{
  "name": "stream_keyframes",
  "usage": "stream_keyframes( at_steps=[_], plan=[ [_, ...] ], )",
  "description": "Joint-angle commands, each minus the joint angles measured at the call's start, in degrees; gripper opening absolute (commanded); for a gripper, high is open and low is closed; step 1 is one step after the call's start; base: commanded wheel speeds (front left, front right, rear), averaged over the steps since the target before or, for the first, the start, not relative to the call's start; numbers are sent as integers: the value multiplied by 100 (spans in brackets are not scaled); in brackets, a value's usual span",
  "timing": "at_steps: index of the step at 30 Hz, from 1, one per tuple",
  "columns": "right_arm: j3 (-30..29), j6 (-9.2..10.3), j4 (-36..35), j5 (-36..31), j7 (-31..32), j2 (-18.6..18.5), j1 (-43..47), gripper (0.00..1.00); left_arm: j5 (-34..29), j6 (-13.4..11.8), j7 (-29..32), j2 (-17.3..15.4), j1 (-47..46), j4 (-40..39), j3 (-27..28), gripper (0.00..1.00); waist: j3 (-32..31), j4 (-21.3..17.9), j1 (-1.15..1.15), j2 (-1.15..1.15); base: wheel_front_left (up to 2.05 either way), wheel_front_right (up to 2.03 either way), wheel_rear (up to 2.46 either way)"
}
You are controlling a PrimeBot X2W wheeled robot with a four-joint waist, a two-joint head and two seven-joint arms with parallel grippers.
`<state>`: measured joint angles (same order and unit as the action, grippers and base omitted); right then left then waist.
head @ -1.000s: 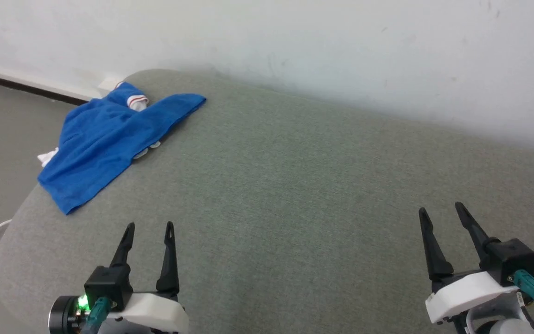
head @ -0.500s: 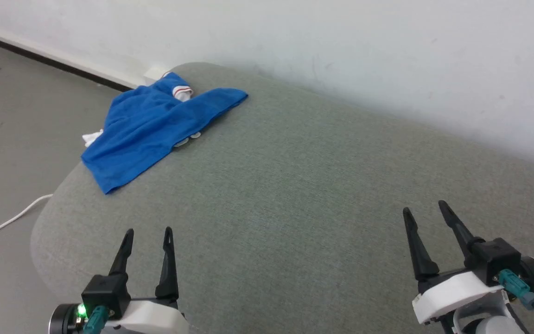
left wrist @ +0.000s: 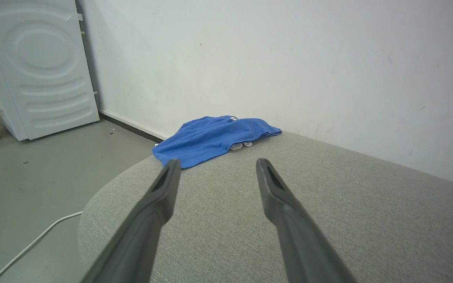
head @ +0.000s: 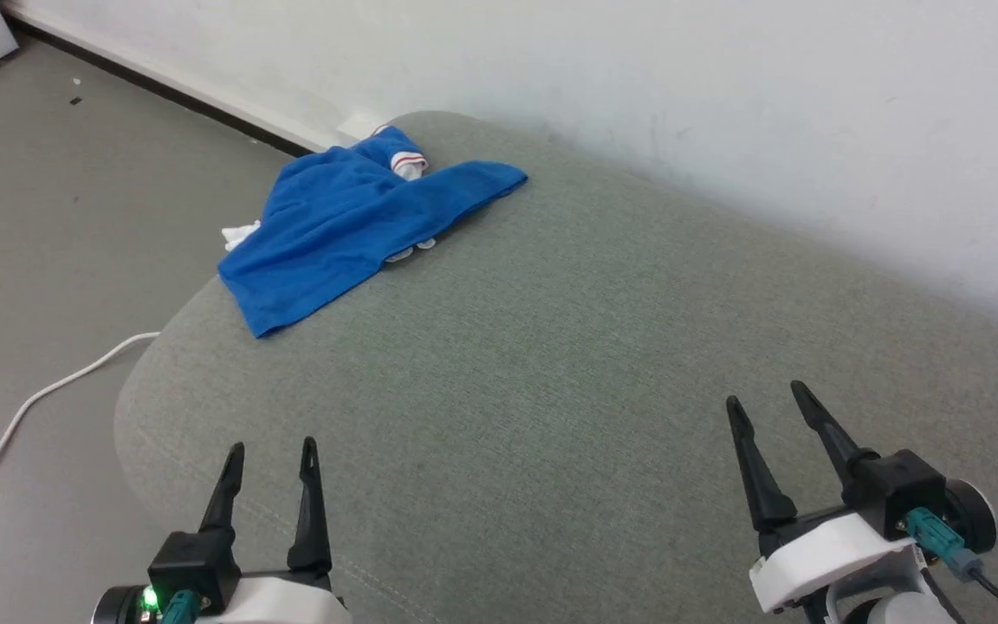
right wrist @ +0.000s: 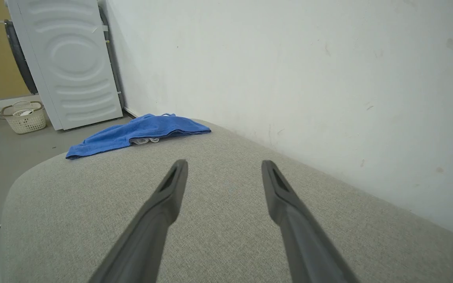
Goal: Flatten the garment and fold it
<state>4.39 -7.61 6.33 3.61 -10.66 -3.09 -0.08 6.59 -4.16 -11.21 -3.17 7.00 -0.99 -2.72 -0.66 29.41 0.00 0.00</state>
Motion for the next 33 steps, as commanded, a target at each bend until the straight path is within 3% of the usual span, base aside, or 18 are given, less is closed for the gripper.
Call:
stream_keyframes(
  at_steps=[1, 27, 33],
  plan=[
    [57, 10, 27, 43, -61, 16, -126, 100, 42, -37, -73, 23, 66, -24, -12, 100, -17, 91, 0, 0, 0, 0, 0],
    [138, 12, 237, 150, -375, 21, -137, 100, 162, -15, -372, 29, 233, 41, -40, 100, -106, 811, 0, 0, 0, 0, 0],
    [113, 12, 224, 129, -375, 22, -145, 100, 195, -24, -379, 29, 231, 60, -58, 100, -72, 812, 0, 0, 0, 0, 0]
  ],
)
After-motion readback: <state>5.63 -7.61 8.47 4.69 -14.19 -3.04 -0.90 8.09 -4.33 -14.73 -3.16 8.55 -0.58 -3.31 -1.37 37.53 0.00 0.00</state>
